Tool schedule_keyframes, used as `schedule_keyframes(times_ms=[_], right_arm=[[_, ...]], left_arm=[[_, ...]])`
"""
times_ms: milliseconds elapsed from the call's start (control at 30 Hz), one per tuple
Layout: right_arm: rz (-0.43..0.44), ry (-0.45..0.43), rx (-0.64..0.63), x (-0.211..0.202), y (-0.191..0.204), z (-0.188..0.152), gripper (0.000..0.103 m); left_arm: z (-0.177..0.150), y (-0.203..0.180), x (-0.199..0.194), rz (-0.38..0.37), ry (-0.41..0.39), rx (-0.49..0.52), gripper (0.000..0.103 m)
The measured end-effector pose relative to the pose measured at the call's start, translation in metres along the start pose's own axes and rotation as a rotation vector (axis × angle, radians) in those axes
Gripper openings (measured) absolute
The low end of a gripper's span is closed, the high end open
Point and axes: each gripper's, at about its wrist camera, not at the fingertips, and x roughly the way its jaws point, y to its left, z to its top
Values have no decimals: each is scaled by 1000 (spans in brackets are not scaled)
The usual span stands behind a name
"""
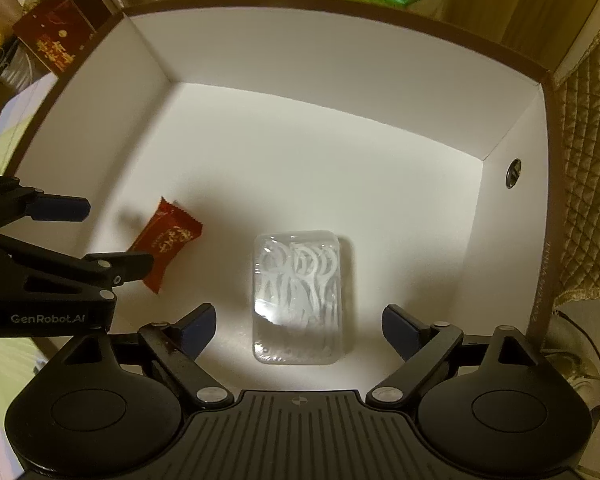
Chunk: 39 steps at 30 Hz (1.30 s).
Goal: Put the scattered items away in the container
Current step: 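Open both tools to drop the candy and floss box inside the box, then lift both tools out of the box and move back toward the items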
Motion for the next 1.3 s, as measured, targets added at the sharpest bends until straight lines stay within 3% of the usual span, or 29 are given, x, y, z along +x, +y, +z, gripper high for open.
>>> schedule_keyframes(times_ms=[767,1067,1300], right_arm=[[4,-215,34,-74,18,-41,89],[-25,-380,57,-112,38,-77,89],[-28,-431,88,-132,53,-98,89]], left_arm=[[-32,1,-74,-6,-125,-11,82],[-61,3,-117,20,-219,5,83],[-91,6,-143,-4,-264,19,83]])
